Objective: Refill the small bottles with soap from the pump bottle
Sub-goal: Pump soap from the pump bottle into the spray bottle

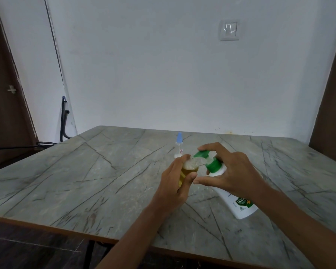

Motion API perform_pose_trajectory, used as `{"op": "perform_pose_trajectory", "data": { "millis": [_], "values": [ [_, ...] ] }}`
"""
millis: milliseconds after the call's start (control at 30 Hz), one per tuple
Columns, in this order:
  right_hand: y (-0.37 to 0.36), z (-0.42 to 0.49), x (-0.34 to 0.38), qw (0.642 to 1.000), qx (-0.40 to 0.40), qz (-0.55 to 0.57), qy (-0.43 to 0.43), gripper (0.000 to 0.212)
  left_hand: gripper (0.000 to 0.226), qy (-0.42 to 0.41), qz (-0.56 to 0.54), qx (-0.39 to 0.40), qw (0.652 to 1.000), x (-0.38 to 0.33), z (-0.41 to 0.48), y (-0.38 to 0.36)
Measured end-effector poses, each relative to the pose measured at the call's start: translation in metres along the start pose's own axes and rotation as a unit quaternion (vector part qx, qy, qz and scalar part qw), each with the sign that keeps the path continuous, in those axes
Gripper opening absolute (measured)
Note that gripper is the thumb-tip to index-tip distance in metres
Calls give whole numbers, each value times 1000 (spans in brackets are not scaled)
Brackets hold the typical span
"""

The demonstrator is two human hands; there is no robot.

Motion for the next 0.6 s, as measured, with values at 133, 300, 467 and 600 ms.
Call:
{"op": "perform_pose_trajectory", "data": {
  "millis": [133, 300, 467, 600],
  "values": [
    [1, 4, 2, 1000, -3, 17, 4, 68, 51, -6, -7, -3, 1000, 0, 0, 1],
    [1, 2, 2, 998, -17, 64, 7, 63, 49, 2, -11, 11, 1000, 1, -1, 0],
    [-1, 3, 1, 998, -22, 55, 5, 64, 48, 2, -15, 18, 1000, 1, -2, -1],
    [-2, 3, 2, 1000, -2, 8, 10, 73, 59, 15, 0, 5, 1000, 1, 0, 1]
  ]
}}
Point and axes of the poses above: each hand's wrist, its own z-axis towards the middle knuckle, its own y-axis out of the back of the hand, x = y × z, the point moved 1 cm from there along z, towards the middle knuckle, and after that the axes turned 9 degrees about -y, right-handed, at the moved point
